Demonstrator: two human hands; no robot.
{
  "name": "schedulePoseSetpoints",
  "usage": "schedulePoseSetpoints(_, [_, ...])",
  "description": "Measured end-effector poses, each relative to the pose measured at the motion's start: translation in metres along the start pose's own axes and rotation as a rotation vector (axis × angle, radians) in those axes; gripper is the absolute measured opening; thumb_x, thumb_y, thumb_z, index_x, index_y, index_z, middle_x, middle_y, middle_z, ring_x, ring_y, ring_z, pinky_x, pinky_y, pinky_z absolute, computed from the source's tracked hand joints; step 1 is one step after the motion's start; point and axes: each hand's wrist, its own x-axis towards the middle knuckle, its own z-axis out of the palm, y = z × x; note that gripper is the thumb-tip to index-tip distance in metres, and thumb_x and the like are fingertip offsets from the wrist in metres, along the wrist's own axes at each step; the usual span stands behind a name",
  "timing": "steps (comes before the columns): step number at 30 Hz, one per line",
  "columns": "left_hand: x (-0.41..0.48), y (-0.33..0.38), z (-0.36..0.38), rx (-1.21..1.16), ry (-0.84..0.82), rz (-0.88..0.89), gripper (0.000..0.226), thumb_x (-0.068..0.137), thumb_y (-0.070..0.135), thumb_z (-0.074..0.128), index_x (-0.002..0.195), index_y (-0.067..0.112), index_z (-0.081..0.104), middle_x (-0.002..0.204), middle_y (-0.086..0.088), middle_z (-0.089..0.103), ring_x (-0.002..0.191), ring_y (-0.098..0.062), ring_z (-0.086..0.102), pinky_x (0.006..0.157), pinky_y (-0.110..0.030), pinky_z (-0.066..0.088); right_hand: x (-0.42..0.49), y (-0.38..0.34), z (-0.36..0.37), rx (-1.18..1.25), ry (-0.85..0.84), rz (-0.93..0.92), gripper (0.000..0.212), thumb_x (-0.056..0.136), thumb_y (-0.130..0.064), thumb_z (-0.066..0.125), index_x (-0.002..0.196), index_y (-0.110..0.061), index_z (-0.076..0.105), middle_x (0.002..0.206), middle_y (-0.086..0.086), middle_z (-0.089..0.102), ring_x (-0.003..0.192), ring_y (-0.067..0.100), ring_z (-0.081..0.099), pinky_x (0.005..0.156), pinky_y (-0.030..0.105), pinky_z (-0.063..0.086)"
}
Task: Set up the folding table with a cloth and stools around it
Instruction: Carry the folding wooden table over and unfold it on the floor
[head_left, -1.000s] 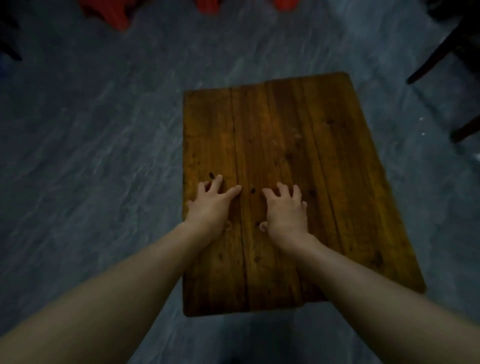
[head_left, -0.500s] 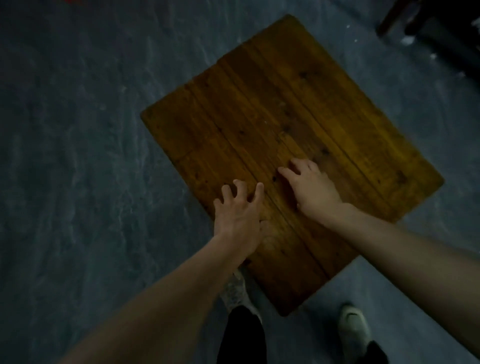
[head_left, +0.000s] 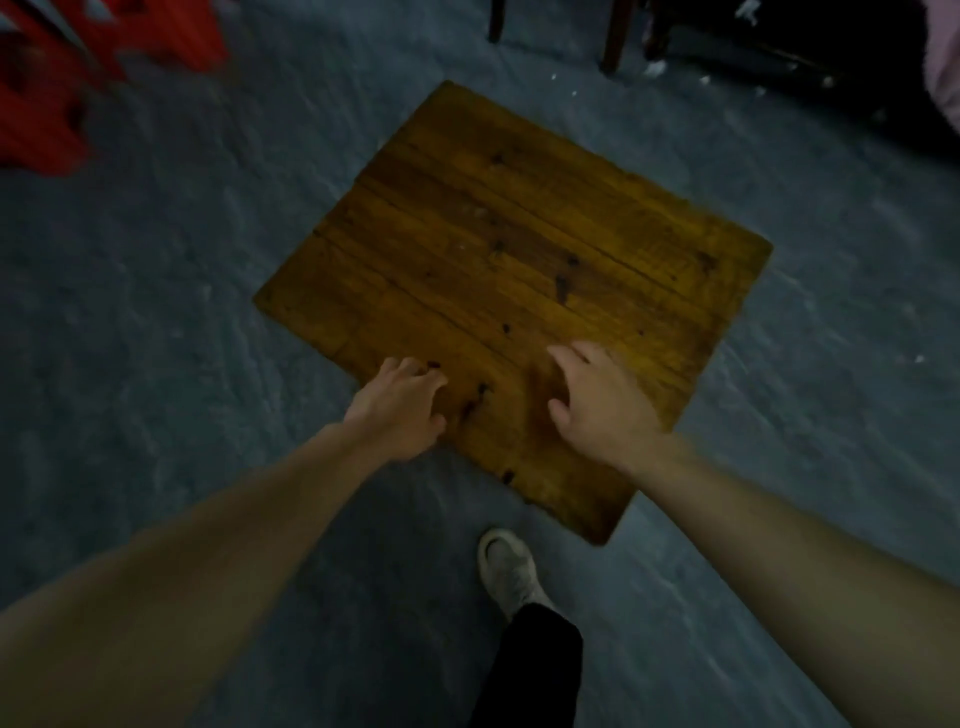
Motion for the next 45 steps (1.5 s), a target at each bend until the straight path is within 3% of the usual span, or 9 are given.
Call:
schedulePoseSetpoints(5, [-0.048, -0.018, -0.017, 0.104, -0.060, -0.017, 0.060, 0.088, 0.043, 0.059, 0.142, 0.028, 0.039, 0.146, -0.003, 0.037, 0.134, -0.027, 0.029, 0.102, -0.047, 0.044, -0.077, -0.006, 0.004, 0.083, -0.018, 0.114, 0.064, 0.093, -0.029, 0.060, 0.150, -0.022, 0.032, 0.150, 0.007, 0.036, 0.136, 0.030, 0.034, 0.111, 0.044, 0.038])
schedulePoseSetpoints(11, [-0.027, -0.017, -0.032, 0.181, -0.003, 0.052, 0.067, 0.088, 0.044, 0.062, 0.145, 0.023, 0.034, 0.147, -0.005, 0.035, 0.135, -0.029, 0.028, 0.105, -0.045, 0.041, -0.084, -0.004, 0.023, 0.155, 0.128, 0.179, 0.062, 0.094, -0.031, 0.060, 0.149, -0.021, 0.035, 0.149, 0.007, 0.037, 0.136, 0.027, 0.035, 0.111, 0.039, 0.037])
schedulePoseSetpoints(14, [-0.009, -0.016, -0.031, 0.172, 0.023, 0.134, 0.073, 0.086, 0.045, 0.065, 0.147, 0.024, 0.031, 0.150, -0.004, 0.031, 0.137, -0.028, 0.027, 0.107, -0.043, 0.039, -0.076, -0.015, 0.046, 0.157, 0.105, 0.195, 0.064, 0.090, -0.028, 0.065, 0.148, -0.019, 0.038, 0.148, 0.008, 0.037, 0.136, 0.029, 0.035, 0.112, 0.040, 0.033])
schedulePoseSetpoints(19, [0.028, -0.043, -0.015, 0.306, -0.059, 0.257, 0.096, 0.080, 0.045, 0.074, 0.153, 0.031, 0.014, 0.162, 0.003, 0.000, 0.148, -0.024, 0.007, 0.113, -0.043, 0.034, -0.037, -0.046, 0.075, 0.133, 0.090, 0.168, 0.067, 0.088, -0.025, 0.069, 0.148, -0.025, 0.039, 0.155, 0.009, 0.030, 0.141, 0.031, 0.027, 0.114, 0.043, 0.031])
schedulePoseSetpoints(23, [0.055, -0.087, -0.004, 0.450, 0.009, 0.294, 0.117, 0.076, 0.042, 0.079, 0.151, 0.039, -0.011, 0.161, 0.001, -0.017, 0.149, -0.027, -0.004, 0.115, -0.042, 0.025, 0.006, -0.076, 0.098, 0.067, 0.017, 0.279, 0.100, 0.077, -0.042, 0.079, 0.153, -0.031, 0.016, 0.160, 0.008, 0.004, 0.147, 0.040, 0.004, 0.116, 0.059, 0.017])
schedulePoseSetpoints(26, [0.068, -0.110, -0.005, 0.500, 0.087, 0.341, 0.115, 0.082, 0.026, 0.074, 0.150, 0.038, -0.019, 0.161, -0.003, -0.017, 0.149, -0.029, -0.002, 0.117, -0.041, 0.020, 0.026, -0.093, 0.118, -0.012, -0.018, 0.401, 0.108, 0.075, -0.031, 0.083, 0.150, -0.027, 0.006, 0.157, 0.016, -0.007, 0.144, 0.051, -0.006, 0.110, 0.073, 0.010])
schedulePoseSetpoints(30, [0.075, -0.115, -0.003, 0.603, 0.137, 0.397, 0.113, 0.084, 0.016, 0.070, 0.151, 0.031, -0.020, 0.160, -0.013, -0.014, 0.146, -0.035, 0.001, 0.118, -0.044, 0.017, 0.031, -0.102, 0.131, -0.134, 0.056, 0.464, 0.095, 0.086, -0.008, 0.066, 0.156, -0.019, 0.003, 0.160, 0.025, 0.002, 0.143, 0.058, 0.000, 0.106, 0.077, 0.017])
schedulePoseSetpoints(35, [0.074, -0.113, 0.006, 0.641, 0.175, 0.389, 0.113, 0.083, 0.018, 0.071, 0.152, 0.025, -0.018, 0.159, -0.018, -0.010, 0.145, -0.039, 0.007, 0.117, -0.048, 0.021, 0.032, -0.103, 0.128, -0.164, 0.028, 0.455, 0.107, 0.085, -0.010, 0.069, 0.155, -0.016, -0.012, 0.159, 0.024, -0.004, 0.143, 0.057, -0.003, 0.108, 0.075, 0.018])
schedulePoseSetpoints(45, [0.051, -0.101, 0.008, 0.580, 0.198, 0.341, 0.115, 0.078, 0.016, 0.077, 0.153, 0.028, -0.010, 0.159, -0.014, -0.004, 0.144, -0.035, 0.011, 0.117, -0.043, 0.022, 0.012, -0.101, 0.132, -0.185, 0.067, 0.433, 0.107, 0.084, -0.006, 0.070, 0.156, -0.018, -0.008, 0.160, 0.022, -0.002, 0.144, 0.055, -0.002, 0.109, 0.074, 0.017])
